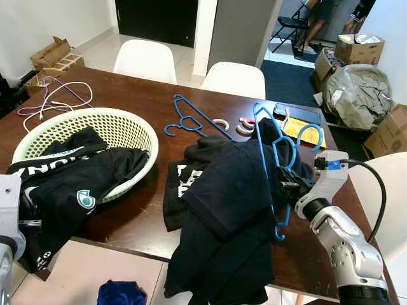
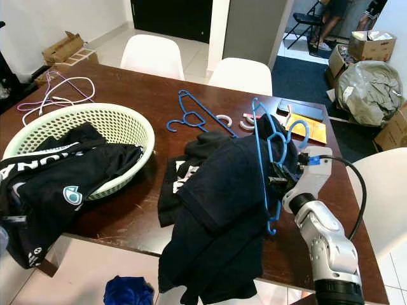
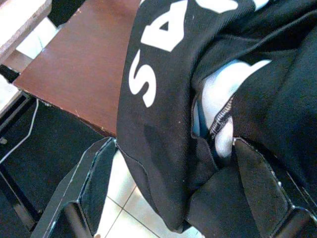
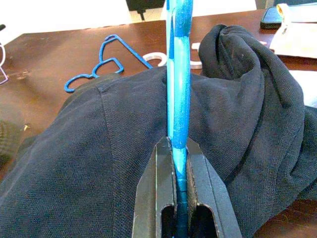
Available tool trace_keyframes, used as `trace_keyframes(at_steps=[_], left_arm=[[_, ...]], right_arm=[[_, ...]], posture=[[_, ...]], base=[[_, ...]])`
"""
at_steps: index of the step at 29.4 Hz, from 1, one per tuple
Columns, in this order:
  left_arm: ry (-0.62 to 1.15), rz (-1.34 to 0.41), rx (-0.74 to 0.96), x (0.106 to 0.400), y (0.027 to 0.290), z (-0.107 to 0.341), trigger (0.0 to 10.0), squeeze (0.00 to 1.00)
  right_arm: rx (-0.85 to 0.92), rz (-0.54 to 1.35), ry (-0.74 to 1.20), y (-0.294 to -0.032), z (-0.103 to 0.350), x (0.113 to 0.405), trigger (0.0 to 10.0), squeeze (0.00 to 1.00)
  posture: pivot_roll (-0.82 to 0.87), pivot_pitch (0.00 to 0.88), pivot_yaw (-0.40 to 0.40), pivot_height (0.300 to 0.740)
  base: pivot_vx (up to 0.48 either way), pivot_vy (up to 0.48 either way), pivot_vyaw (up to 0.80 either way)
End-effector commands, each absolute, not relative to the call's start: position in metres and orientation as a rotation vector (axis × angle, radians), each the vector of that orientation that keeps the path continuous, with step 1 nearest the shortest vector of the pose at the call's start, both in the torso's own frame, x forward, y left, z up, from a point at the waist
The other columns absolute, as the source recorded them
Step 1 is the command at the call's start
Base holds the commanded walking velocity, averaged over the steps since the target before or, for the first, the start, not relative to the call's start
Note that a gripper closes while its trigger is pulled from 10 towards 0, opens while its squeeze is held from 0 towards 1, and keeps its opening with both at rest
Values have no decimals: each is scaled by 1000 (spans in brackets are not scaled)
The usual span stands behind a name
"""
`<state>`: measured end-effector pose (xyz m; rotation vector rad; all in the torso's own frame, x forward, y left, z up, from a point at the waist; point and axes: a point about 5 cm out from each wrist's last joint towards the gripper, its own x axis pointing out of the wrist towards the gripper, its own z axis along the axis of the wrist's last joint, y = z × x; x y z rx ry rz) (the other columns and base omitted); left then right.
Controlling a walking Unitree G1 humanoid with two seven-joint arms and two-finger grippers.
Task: Hang hanger
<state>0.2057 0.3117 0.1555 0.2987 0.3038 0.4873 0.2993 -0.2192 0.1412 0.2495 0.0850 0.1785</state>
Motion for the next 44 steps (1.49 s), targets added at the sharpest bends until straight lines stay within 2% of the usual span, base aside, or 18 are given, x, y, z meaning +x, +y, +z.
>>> trace_keyframes(at_steps=[1,15,16,18,30,37,39,41,42,43,44], left_arm=[[306,507,299,206,317,153,10000,0],[255,532,311,220,331,160,9765,0],[242,523,309,223,331,161,353,0],[233,511,305,225,328,161,0,0],[229,471,283,225,321,159,0,0],[188,388,256,225,317,180,0,0],[161,379,263,226,319,192,0,0],[41,454,363,225,342,248,0,0],[41,454,363,225,342,248,0,0],[-15,500,408,222,352,273,0,0],[-96,578,498,218,364,311,549,0]], right_arm=[[246,167,97,-223,140,297,10000,0],[211,161,101,-228,141,295,10000,0],[205,161,103,-229,141,295,10000,0],[200,159,104,-230,141,296,10000,0],[204,159,108,-229,138,297,10000,0],[222,161,106,-226,136,298,10000,0],[227,161,105,-226,136,298,10000,0],[242,161,101,-224,135,299,10000,0],[242,161,101,-224,135,299,10000,0],[248,162,100,-223,135,300,10000,0],[257,162,98,-221,134,301,10000,0]], posture=[[72,88,-89,740],[41,81,-100,740],[38,79,-101,740],[32,74,-100,740],[47,59,-94,740],[64,52,-85,740],[68,51,-82,740],[89,45,-75,740],[89,45,-75,740],[89,45,-75,740],[98,38,-68,740]], base=[[0,0,0],[0,0,0],[0,0,0],[0,0,0],[0,0,0],[0,0,0],[0,0,0],[0,0,0],[0,0,0],[0,0,0],[0,0,0]])
